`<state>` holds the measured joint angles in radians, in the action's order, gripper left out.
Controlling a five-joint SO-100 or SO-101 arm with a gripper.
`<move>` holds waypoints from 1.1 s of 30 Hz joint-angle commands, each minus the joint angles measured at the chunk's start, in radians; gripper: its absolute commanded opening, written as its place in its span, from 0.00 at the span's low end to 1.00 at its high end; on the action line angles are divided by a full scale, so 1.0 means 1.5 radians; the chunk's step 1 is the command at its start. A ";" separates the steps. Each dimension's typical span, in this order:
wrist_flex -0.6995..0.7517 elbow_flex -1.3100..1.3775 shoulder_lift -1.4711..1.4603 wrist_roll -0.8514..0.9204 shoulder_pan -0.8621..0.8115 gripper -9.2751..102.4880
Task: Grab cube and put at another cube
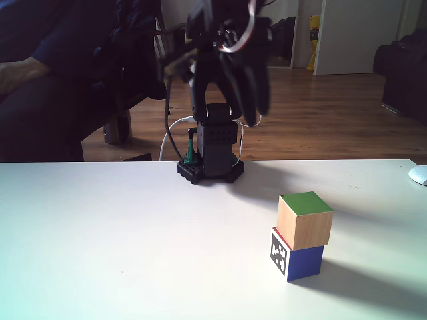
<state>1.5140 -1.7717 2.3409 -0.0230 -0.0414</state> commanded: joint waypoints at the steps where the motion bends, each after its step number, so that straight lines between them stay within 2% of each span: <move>1: -0.060 -0.131 0.142 0.016 -0.024 0.25; 8: -0.177 -0.365 0.318 0.038 -0.058 0.19; 16: -0.202 -0.532 0.487 0.055 -0.058 0.11; 21: -0.185 -0.639 0.629 0.056 -0.055 0.08; 33: -0.209 -0.796 0.632 0.089 -0.070 0.08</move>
<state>1.2210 -2.9406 3.2827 0.0982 -0.1350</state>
